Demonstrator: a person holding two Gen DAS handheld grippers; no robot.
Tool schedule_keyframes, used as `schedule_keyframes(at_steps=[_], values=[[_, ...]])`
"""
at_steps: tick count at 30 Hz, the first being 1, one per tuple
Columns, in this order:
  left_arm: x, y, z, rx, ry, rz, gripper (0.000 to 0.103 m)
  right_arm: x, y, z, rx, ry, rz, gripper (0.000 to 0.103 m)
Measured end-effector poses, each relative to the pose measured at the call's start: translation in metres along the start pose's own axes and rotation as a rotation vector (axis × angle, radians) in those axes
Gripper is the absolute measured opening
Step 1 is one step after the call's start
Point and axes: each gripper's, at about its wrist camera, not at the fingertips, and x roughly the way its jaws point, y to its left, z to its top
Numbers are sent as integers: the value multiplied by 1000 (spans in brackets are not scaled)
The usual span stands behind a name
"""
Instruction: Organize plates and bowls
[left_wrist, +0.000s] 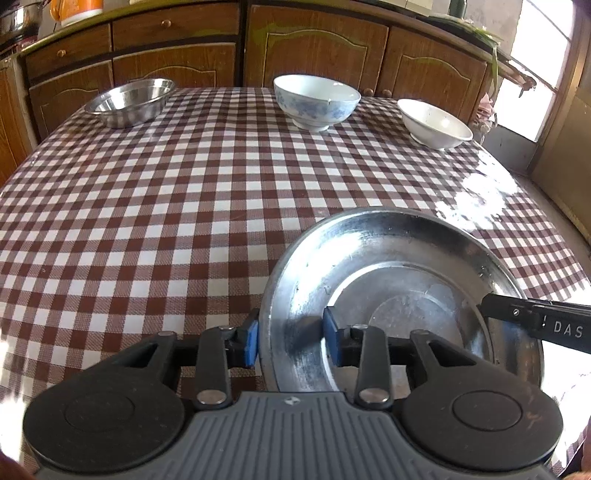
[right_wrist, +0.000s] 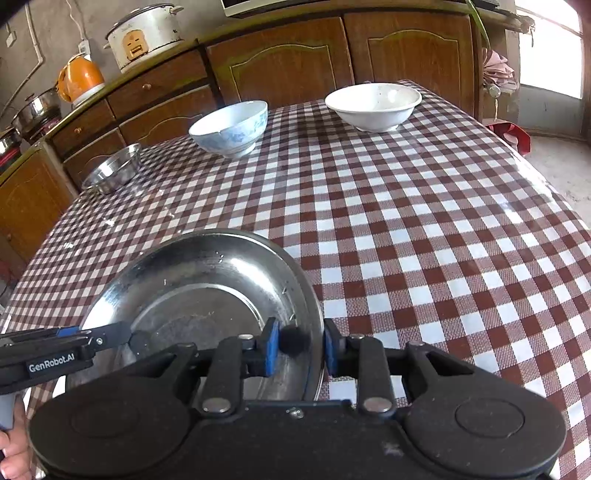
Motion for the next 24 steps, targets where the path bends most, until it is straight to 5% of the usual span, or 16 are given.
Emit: schedule_keyframes(at_steps=[24], values=[[-38, 31, 55, -51, -79, 69, 36, -13, 55, 70, -102, -73, 58, 32]])
